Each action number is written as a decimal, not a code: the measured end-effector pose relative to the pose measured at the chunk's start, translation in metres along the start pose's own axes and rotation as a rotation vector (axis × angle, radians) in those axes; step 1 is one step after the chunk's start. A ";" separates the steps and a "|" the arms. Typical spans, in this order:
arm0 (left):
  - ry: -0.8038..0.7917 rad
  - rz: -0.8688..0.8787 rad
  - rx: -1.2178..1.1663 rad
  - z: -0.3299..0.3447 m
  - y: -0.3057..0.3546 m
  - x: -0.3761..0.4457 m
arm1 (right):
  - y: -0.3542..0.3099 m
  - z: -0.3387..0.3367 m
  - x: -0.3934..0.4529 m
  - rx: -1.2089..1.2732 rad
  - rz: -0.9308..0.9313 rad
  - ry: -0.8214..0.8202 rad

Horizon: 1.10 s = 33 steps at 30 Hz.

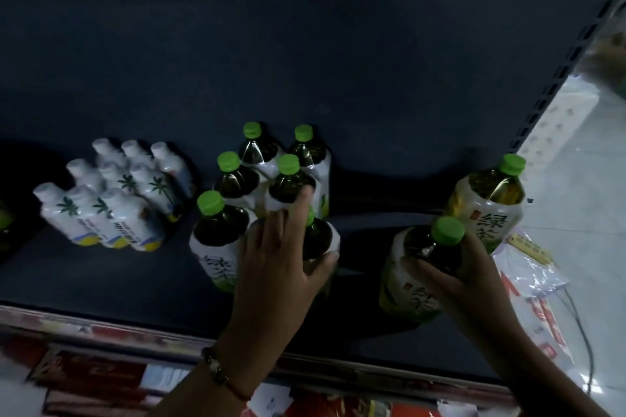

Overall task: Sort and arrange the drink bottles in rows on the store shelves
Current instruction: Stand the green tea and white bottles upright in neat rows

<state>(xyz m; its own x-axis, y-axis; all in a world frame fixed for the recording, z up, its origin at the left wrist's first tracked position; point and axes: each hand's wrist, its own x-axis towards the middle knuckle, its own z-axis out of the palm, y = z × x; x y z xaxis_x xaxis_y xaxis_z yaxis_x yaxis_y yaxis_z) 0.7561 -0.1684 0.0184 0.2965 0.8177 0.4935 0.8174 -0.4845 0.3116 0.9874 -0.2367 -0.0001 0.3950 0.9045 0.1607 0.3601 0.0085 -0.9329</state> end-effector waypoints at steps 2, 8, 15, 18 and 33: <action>0.036 0.066 0.118 -0.002 -0.010 0.001 | -0.004 0.012 0.004 0.018 -0.010 -0.014; 0.039 0.047 0.158 -0.004 -0.026 0.012 | -0.009 0.039 0.013 0.047 -0.015 -0.004; 0.043 0.082 0.148 -0.001 -0.042 0.016 | 0.001 0.054 0.038 0.022 0.012 -0.017; 0.032 0.086 0.125 -0.004 -0.045 0.017 | -0.003 0.060 0.046 0.051 0.010 -0.008; 0.084 0.105 0.034 0.006 -0.038 0.015 | -0.010 0.104 0.148 -0.127 -0.077 0.028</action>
<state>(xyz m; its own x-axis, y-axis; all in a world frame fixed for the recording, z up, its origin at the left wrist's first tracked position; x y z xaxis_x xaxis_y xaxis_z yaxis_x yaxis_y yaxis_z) 0.7322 -0.1356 0.0087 0.3403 0.7332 0.5888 0.8005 -0.5544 0.2276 0.9546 -0.0591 -0.0008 0.3851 0.8909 0.2406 0.4931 0.0218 -0.8697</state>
